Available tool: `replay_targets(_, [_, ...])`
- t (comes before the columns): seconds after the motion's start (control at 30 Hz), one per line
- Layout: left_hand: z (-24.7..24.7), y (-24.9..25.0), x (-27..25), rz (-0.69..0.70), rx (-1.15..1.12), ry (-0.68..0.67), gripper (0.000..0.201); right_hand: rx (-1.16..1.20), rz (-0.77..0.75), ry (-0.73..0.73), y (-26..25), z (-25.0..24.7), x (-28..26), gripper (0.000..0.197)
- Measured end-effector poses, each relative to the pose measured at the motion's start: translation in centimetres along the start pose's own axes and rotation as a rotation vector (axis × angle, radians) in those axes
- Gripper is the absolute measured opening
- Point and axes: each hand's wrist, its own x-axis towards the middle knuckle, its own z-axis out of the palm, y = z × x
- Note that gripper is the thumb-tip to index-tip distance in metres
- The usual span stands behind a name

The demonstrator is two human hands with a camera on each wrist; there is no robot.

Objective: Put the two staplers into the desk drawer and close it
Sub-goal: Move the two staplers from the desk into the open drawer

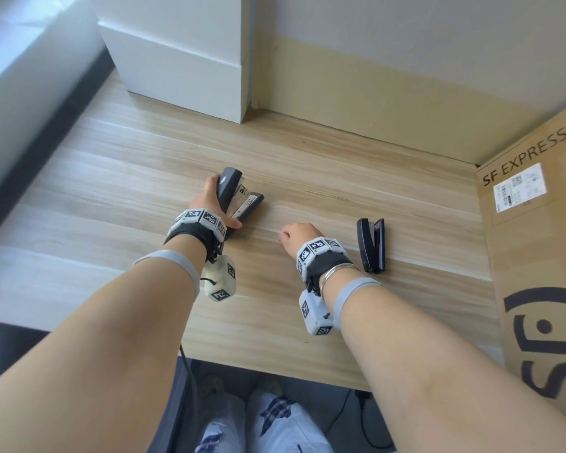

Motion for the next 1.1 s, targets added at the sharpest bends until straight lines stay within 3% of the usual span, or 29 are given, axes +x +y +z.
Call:
replay_targets(0.17, [0.6, -0.3, -1.0, 0.053, 0.092, 0.03, 0.087, -0.036, -0.035, -0.016, 0.1, 0.3, -0.8, 0.033])
replay_targets(0.57, [-4.1, -6.5, -6.5, 0.029, 0.089, 0.194, 0.076, -0.199, -0.193, -0.021, -5.3, 1.7, -2.6, 0.035])
replay_targets(0.77, [-7.5, -12.4, -10.6, -0.019, 0.09, 0.263, 0.079, -0.261, -0.226, -0.009, -9.7, 3.6, -4.3, 0.034])
replay_targets(1.1, [-11.0, -25.1, -18.8, -0.139, 0.027, 0.334, 0.078, -0.303, -0.268, 0.056, -17.3, 10.9, -8.5, 0.038])
